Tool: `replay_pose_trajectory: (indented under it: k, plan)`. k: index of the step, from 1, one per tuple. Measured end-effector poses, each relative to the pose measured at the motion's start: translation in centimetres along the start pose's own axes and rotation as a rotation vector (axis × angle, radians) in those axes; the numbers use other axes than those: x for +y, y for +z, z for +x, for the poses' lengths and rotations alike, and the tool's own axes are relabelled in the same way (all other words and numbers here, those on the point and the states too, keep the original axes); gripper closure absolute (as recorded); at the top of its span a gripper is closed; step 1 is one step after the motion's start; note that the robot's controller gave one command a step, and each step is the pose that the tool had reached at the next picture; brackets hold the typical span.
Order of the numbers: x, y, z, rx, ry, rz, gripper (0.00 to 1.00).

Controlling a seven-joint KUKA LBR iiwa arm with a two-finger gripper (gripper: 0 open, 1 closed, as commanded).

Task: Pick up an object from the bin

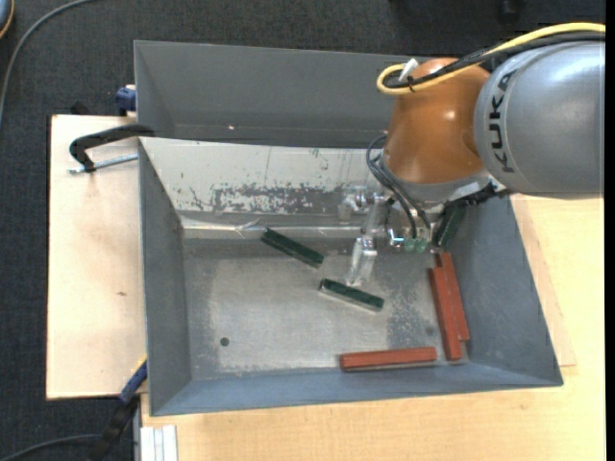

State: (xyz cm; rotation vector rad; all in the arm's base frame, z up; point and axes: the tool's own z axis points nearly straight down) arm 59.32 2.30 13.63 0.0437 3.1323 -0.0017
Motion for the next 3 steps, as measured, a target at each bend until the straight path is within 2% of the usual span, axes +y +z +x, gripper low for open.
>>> replay_pose_trajectory:
  k: [1,2,3]
  plan:
    - [-0.5,6.9,5.5,0.017,0.076,-0.001,0.0]
    - [-0.4,6.5,5.1,0.007,0.076,-0.003,1.0]
    - [0.8,-7.1,6.0,0.004,0.012,-0.002,1.0]
